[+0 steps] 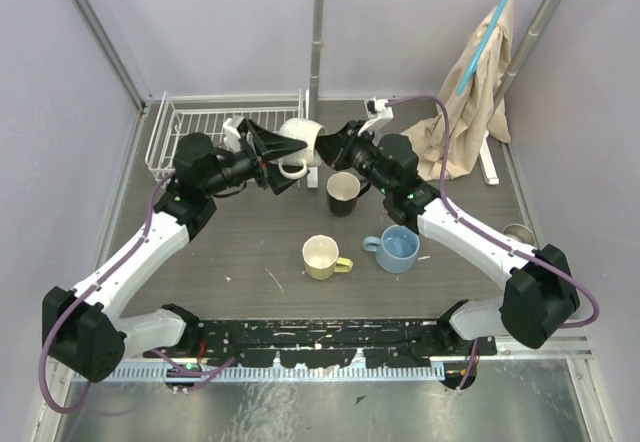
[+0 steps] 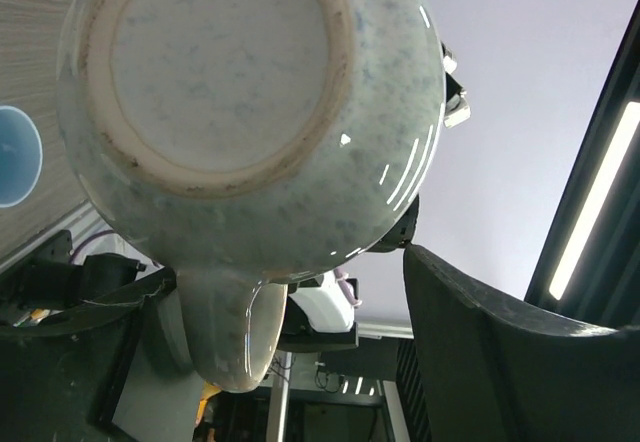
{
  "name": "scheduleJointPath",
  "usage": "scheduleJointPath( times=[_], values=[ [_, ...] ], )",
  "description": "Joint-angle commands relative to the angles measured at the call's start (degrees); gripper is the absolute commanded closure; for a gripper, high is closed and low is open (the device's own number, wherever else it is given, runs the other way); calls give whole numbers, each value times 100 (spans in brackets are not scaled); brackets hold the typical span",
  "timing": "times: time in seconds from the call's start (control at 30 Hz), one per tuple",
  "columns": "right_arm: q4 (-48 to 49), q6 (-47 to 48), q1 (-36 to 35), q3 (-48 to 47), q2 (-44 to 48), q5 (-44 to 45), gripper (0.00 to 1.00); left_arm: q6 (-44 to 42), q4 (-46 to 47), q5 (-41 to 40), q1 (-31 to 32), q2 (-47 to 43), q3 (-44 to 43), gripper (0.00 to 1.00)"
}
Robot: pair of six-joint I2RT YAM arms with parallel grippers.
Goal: Load the cups into the dish rack
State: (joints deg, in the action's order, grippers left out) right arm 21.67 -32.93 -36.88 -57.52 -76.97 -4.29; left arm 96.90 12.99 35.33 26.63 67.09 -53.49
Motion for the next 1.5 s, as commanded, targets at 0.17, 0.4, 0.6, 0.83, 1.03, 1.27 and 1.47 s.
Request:
scheduleJointPath(
  times=[0.17,0.4,0.6,0.83,1.03,1.27,1.47],
  values=[
    [1352,-144,-93,62,112,69,99,241,807,-118,142,203,-200,26],
    [1400,-114,-96,180,180,85,99,284,992,-199,169,200,-88,43],
    [1377,-100,-91,289,235,61,99,288,1107,-176,178,290,-111,52],
    [1352,-1,-94,366,262,48,99,237,1038,-74,176,387,-173,68],
    [1284,103,-96,361,235,4,99,-407,195,242,167,520,-626,100],
    [1195,251,-96,379,266,-22,99,-1100,-408,301,100,524,-907,100],
    [1102,354,-88,348,289,66,78,-1175,-318,245,-157,411,-702,100]
  ],
)
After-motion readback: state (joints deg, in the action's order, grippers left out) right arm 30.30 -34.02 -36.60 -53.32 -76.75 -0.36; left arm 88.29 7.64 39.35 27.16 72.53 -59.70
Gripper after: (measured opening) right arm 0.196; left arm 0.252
